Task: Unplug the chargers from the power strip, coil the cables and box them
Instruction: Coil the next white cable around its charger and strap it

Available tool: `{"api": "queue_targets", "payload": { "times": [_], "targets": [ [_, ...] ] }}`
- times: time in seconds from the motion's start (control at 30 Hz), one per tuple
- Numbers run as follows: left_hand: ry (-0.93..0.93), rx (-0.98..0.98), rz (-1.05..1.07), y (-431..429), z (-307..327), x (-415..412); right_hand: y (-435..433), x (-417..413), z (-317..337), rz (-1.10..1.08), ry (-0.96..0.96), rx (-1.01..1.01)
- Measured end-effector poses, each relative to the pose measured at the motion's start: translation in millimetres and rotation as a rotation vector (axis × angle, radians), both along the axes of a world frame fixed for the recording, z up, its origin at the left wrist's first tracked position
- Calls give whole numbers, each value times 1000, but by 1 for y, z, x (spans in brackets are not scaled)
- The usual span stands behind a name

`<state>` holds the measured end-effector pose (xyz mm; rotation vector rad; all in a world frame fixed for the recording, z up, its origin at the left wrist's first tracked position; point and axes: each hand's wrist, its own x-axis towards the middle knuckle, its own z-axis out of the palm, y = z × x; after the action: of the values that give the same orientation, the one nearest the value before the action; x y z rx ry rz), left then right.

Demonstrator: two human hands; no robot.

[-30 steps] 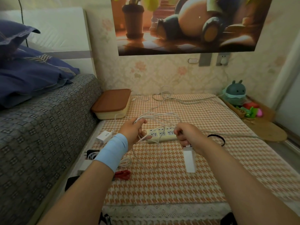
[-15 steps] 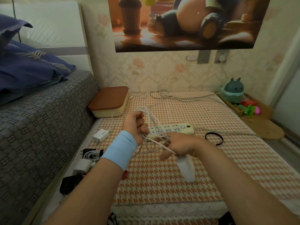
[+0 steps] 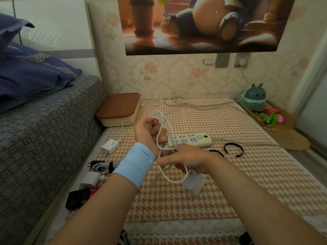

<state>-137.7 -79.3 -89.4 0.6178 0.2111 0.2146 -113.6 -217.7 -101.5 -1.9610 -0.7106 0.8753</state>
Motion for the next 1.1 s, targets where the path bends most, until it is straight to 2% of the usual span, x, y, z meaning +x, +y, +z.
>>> {"api": "queue_targets", "payload": {
  "times": [0.17, 0.3, 0.47, 0.53, 0.6, 0.67, 0.73, 0.8, 0.93, 1.07, 1.1],
  "targets": [
    [-33, 107, -216, 17, 6, -7, -1, 7, 1, 7, -65, -116],
    [52, 234, -162, 36, 6, -11, -3, 14, 1, 56, -135, -141],
    [146, 496, -142, 41, 4, -11, 0, 19, 1, 197, -172, -320],
    [176, 551, -92, 38, 4, -10, -2, 18, 2, 220, -156, -276],
    [220, 491, -46, 41, 5, -8, -6, 17, 1, 232, -65, -159],
    [252, 347, -27, 50, 4, -8, -12, 20, 1, 189, 48, -67],
    [272, 228, -36, 57, 3, -11, -18, 23, 1, 178, 150, -26],
    [300, 199, -51, 63, 2, -14, -22, 28, 1, 178, 233, -4],
    [361, 387, -69, 64, -1, -13, -27, 34, -3, 188, 154, -99],
    [523, 614, -84, 60, -8, -12, -25, 36, -15, 131, 114, -180],
    [567, 751, -68, 60, -9, -12, -25, 36, -16, 117, 122, -184]
  ]
}}
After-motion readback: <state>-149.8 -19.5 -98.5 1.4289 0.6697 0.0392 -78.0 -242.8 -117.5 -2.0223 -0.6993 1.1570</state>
